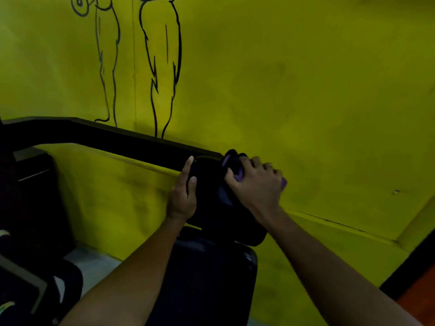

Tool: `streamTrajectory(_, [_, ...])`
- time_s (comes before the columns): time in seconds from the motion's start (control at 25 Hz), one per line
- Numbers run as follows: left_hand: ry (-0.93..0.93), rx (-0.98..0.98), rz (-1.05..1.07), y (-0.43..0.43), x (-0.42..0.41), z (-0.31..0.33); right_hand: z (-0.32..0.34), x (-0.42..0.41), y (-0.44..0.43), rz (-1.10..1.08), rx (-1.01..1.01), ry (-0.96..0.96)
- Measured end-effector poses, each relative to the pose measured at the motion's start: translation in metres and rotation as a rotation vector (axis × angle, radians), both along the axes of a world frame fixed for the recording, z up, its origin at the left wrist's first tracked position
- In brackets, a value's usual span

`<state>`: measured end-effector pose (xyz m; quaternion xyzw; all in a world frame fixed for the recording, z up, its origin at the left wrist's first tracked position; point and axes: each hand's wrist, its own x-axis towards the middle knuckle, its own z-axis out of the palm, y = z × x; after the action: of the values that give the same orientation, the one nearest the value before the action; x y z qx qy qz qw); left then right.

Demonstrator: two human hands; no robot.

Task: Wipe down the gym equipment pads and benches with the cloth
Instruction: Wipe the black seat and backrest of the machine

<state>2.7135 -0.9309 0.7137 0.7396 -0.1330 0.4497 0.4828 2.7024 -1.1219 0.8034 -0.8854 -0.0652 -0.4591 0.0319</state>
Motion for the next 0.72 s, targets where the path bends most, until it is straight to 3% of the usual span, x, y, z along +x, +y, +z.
streamTrajectory(0.08, [0.0, -0.015, -0.009, 0.0, 0.002, 0.0, 0.005, 0.002, 0.038, 0.053, 0.038, 0.007])
streamTrajectory(0.16, [0.005, -0.001, -0.015, 0.001, 0.001, -0.001, -0.019, -0.009, 0.045, 0.118, -0.109, 0.009])
streamTrajectory(0.24, [-0.007, 0.013, -0.026, 0.002, 0.0, -0.002, -0.049, -0.027, 0.013, 0.191, -0.29, -0.044])
streamTrajectory(0.32, [0.019, 0.006, -0.044, 0.001, -0.002, 0.0, -0.063, -0.038, -0.03, 0.247, -0.339, -0.103])
streamTrajectory(0.4, [0.013, -0.007, -0.066, 0.0, -0.003, 0.001, -0.056, -0.033, -0.051, 0.187, -0.224, -0.096])
streamTrajectory(0.52, [0.0, -0.002, -0.045, 0.0, -0.001, -0.002, -0.027, -0.011, -0.017, 0.012, 0.121, -0.086])
streamTrajectory(0.72, [0.021, 0.01, -0.002, 0.0, -0.003, 0.001, -0.047, -0.025, 0.016, 0.107, -0.121, -0.059])
